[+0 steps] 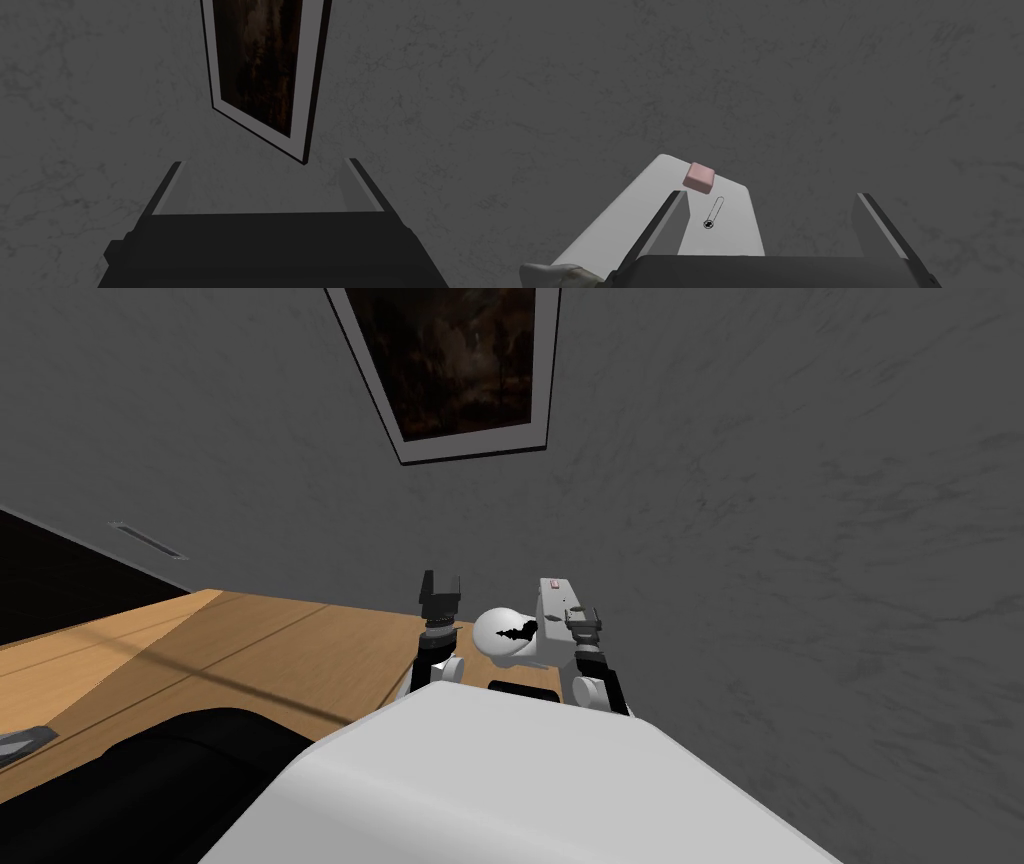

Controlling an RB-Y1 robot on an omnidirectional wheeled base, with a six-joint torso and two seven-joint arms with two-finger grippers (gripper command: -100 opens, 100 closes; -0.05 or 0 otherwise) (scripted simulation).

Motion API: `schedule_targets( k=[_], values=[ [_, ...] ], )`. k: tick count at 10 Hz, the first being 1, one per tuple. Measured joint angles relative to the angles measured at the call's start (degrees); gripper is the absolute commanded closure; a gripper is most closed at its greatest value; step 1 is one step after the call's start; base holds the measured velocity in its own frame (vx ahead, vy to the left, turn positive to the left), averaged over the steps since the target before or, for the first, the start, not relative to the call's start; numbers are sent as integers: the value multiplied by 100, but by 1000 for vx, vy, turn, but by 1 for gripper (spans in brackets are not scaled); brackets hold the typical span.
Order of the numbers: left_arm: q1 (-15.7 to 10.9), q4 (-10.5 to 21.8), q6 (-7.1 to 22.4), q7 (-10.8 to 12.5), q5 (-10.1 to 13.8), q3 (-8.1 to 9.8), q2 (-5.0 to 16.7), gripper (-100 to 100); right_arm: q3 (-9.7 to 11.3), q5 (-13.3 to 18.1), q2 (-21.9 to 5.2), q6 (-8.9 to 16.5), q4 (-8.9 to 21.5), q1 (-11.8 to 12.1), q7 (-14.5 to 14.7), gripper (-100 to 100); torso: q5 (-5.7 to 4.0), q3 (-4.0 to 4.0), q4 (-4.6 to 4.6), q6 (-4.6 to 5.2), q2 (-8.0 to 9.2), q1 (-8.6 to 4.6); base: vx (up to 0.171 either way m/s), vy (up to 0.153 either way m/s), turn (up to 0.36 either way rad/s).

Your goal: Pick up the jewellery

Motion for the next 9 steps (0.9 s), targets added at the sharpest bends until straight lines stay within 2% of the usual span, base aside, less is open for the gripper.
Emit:
schedule_targets(
  k=[2, 9],
  values=[
    [0, 0, 0, 0, 0, 0, 0, 0, 72, -252, -63, -27, 386, -134, -340, -100, -1, -3, -1, 0, -4, -3, 46, -16, 51],
    [0, 0, 0, 0, 0, 0, 0, 0, 346, -989, -144, -50, 1406, -434, -1285, -100, 0, 0, 0, 1, -1, -3, 38, -22, 38]
  ],
)
